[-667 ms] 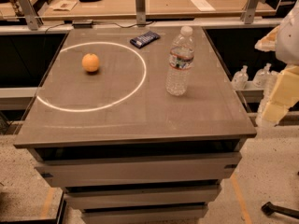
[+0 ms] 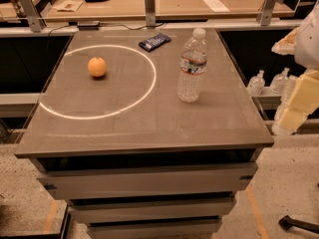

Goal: Move water bottle near orange

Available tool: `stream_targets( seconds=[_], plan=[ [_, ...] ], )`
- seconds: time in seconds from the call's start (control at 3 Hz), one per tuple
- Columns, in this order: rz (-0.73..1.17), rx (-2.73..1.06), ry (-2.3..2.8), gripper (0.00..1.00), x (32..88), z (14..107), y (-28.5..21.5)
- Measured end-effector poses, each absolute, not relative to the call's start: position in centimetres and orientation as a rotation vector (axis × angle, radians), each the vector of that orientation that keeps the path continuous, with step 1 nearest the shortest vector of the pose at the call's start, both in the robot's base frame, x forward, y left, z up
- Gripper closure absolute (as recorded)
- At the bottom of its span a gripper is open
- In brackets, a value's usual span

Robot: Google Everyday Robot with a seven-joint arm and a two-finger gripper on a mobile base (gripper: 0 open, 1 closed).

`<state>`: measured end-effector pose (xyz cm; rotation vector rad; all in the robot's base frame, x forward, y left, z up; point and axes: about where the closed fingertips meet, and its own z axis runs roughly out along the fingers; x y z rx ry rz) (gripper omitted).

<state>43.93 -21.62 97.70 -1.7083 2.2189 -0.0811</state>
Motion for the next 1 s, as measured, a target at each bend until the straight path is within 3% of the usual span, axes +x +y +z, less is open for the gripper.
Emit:
stream_targets(
  seconds=[0.33,1.0],
  plan=[
    [0.039,-1.673,2.169,0.0,44.2,97.2,-21.6],
    [0.464,-1.49,1.957,0.0,46.8,94.4,-22.4]
  ],
)
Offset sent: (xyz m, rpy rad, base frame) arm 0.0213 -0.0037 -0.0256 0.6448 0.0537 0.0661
